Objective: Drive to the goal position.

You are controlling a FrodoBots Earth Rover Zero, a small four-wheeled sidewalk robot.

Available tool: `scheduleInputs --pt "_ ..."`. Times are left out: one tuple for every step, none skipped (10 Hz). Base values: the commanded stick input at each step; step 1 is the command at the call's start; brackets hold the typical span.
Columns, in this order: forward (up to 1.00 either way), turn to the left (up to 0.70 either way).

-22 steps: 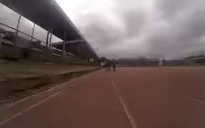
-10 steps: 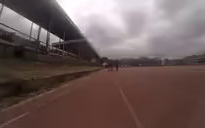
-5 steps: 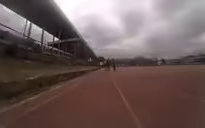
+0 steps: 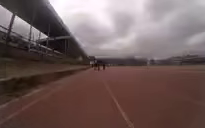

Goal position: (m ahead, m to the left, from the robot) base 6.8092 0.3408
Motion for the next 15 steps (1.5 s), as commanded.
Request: scheduleInputs --pt "1.00 -0.27" --pt "1.00 -0.27" --pt "1.00 -0.12" --pt "1.00 0.00" --pt "1.00 0.00" --pt "1.00 0.00" --pt "1.00 0.00" --pt "1.00 0.00" --pt "1.00 0.00" --pt "1.00 0.00" --pt "1.00 0.00" --pt "1.00 0.00" --pt "1.00 0.00" --pt "1.00 0.00" --pt "1.00 0.00"
